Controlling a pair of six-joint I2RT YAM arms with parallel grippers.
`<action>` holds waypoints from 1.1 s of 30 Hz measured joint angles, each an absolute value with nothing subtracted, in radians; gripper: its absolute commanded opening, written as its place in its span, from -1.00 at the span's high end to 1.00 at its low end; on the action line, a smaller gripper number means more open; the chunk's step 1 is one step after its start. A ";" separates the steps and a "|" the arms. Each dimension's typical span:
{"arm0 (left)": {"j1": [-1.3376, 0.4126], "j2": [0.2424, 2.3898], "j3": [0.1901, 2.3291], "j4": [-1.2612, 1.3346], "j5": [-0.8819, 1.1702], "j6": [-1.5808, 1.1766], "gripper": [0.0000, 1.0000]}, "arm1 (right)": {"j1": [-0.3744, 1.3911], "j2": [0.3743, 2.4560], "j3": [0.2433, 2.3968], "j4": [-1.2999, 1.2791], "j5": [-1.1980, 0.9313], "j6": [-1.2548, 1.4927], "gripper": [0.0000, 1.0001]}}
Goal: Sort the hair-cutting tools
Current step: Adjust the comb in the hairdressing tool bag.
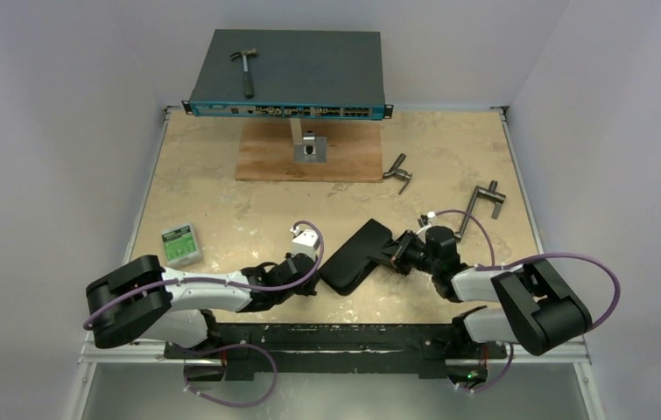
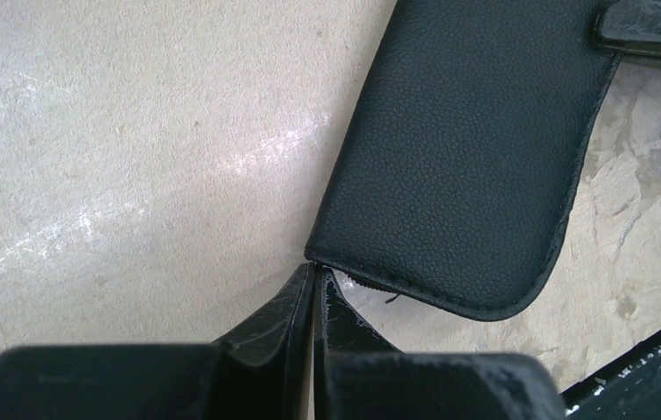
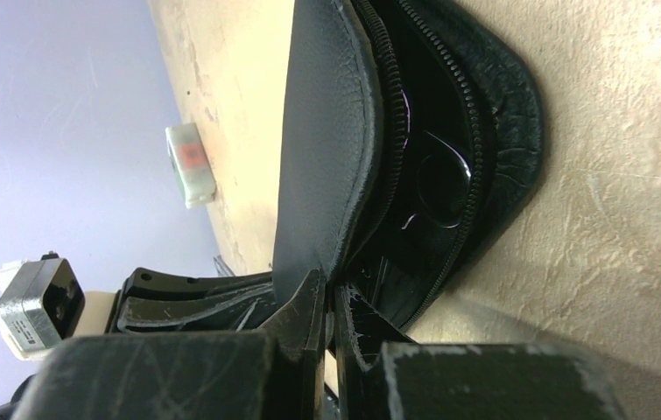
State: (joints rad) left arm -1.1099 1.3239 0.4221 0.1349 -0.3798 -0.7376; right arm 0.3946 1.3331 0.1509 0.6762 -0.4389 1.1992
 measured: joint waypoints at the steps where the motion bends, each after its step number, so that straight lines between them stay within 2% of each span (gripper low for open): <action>1: -1.110 1.324 0.422 0.135 -0.380 -0.736 1.00 | 0.395 1.332 0.150 0.675 -0.438 1.198 1.00; 13: -1.112 1.241 0.344 0.213 -0.321 -0.687 1.00 | 0.397 1.321 0.127 0.683 -0.428 1.198 1.00; 33: -1.242 1.286 0.407 0.139 -0.181 -0.623 1.00 | 0.427 1.277 0.056 0.745 -0.327 1.255 1.00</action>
